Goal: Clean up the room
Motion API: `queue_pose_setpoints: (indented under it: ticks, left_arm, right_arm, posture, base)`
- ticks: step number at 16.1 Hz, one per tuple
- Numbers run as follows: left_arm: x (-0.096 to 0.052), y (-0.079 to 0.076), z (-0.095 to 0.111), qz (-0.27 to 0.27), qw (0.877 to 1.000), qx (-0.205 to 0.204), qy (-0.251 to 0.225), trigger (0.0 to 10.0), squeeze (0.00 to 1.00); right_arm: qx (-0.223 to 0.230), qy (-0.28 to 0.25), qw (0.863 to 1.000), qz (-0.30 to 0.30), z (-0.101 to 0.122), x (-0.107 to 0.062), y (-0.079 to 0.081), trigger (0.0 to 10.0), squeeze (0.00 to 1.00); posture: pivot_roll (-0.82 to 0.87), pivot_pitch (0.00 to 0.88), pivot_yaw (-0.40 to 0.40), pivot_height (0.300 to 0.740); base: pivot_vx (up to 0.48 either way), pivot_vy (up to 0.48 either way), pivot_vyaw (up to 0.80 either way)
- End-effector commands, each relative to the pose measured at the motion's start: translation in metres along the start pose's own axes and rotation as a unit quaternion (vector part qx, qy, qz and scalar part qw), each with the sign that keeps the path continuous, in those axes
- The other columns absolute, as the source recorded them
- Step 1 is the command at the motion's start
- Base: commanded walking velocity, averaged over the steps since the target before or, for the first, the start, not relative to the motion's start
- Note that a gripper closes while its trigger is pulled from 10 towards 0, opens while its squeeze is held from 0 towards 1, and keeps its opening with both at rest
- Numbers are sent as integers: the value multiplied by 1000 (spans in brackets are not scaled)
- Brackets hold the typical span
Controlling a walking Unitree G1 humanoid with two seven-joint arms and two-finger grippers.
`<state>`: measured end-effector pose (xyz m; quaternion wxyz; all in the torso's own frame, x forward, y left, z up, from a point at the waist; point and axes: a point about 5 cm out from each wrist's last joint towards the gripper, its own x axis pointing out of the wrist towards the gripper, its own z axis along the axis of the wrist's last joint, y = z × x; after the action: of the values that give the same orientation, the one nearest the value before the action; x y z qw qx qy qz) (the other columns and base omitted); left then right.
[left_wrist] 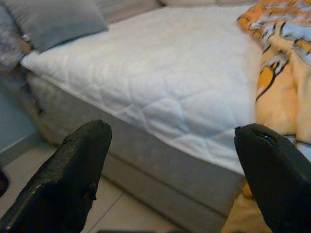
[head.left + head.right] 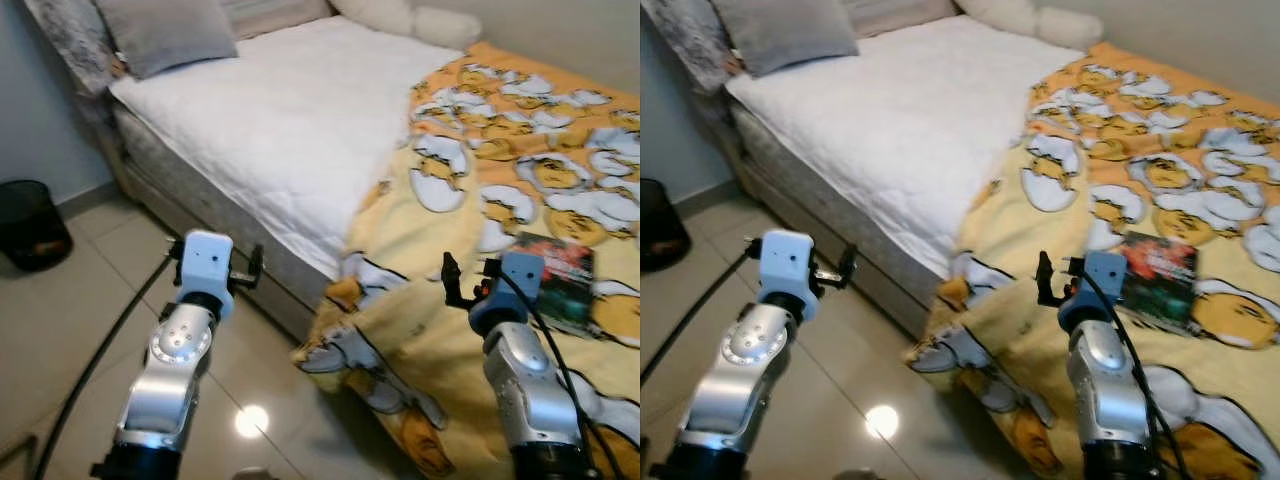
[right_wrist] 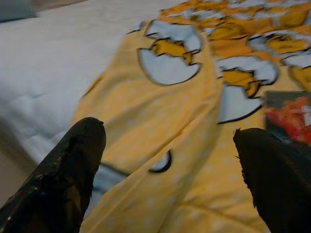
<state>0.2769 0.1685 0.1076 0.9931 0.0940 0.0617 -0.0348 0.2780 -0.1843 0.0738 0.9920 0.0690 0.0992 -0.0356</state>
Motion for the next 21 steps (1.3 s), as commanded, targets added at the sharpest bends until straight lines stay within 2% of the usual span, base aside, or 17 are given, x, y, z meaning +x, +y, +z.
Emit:
queue_pose_setpoints:
  ticks: [1,8,11,15,17,21]
  left_arm:
    - [1,0,3,0,1000,1,-6,10000,1000]
    - [1,1,3,0,1000,2,-6,10000,1000]
    - [1,1,3,-3,1000,4,-8,10000,1000]
    - [-2,-4,4,-32,999,4,-12,10000,1000]
    - [-6,-11,5,-70,997,22,-16,10000,1000]
    - [-15,-16,-3,-171,984,43,-7,10000,1000]
  right_arm:
    - [-10,-12,1000,23,6,0,6,10000,0]
    - [-14,-10,999,43,6,0,11,10000,0]
    - [2,-2,999,40,3,0,10,10000,0]
    - [9,1,999,39,2,0,9,10000,0]
    - [20,24,999,11,-1,5,4,10000,0]
    - [7,63,997,-45,-7,20,-12,10000,0]
  posture:
    - [147,0,-10,740]
    - [148,0,-11,740]
    - [148,0,-13,740]
    - [149,0,-16,740]
    - [148,0,-14,740]
    - [155,0,-10,740]
  base:
    - [0,-480,0]
    - [0,-480,800]
    - [0,-480,0]
    - [0,0,0]
    - [0,0,0]
    - [0,0,0]
